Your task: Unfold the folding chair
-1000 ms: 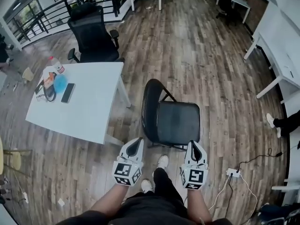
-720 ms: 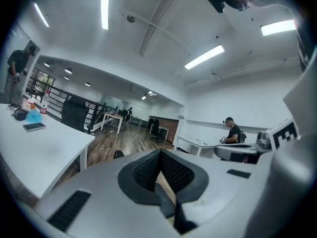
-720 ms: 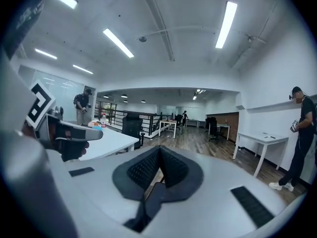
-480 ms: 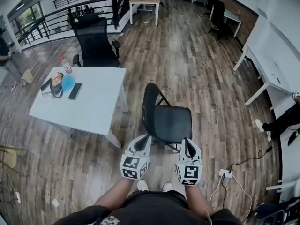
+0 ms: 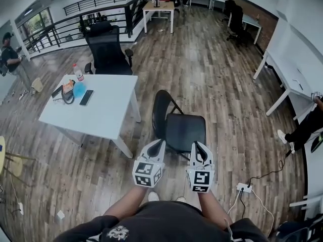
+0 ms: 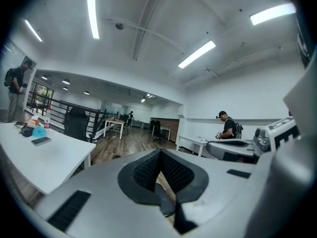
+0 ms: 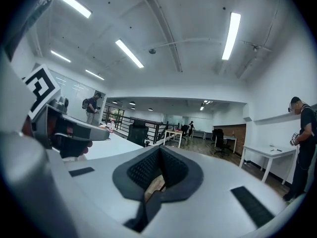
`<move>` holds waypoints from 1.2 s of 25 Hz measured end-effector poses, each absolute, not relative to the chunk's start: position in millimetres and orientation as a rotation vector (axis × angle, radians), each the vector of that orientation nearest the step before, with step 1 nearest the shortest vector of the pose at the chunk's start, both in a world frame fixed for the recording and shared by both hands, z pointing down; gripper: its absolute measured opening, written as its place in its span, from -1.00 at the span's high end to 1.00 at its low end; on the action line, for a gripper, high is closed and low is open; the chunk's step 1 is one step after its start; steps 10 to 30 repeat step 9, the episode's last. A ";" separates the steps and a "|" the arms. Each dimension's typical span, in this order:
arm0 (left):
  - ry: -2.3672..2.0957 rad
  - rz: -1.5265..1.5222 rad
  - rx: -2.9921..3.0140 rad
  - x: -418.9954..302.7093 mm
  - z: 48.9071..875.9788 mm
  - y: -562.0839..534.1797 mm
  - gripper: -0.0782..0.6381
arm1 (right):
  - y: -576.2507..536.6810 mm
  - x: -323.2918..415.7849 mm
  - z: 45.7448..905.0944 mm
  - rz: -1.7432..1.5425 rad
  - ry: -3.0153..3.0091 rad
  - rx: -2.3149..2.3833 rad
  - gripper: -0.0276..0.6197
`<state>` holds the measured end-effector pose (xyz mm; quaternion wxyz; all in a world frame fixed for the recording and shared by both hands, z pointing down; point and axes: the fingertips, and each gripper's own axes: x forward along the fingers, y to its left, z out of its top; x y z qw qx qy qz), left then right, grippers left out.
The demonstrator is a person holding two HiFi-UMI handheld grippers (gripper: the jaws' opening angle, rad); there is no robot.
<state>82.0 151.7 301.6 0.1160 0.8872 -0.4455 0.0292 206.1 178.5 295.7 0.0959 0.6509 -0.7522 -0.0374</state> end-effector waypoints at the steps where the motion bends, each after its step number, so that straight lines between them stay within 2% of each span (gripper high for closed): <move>1: -1.311 0.083 2.602 84.5 299.1 155.1 0.76 | 182.9 208.3 294.1 -0.122 -2.226 1.930 0.87; 6: -1.367 0.063 2.610 86.8 291.1 155.3 0.76 | 186.8 207.2 272.8 -0.249 -2.257 1.936 0.87; 30: -1.387 0.055 2.605 88.8 294.8 154.7 0.76 | 185.7 212.3 274.3 -0.230 -2.286 1.945 0.87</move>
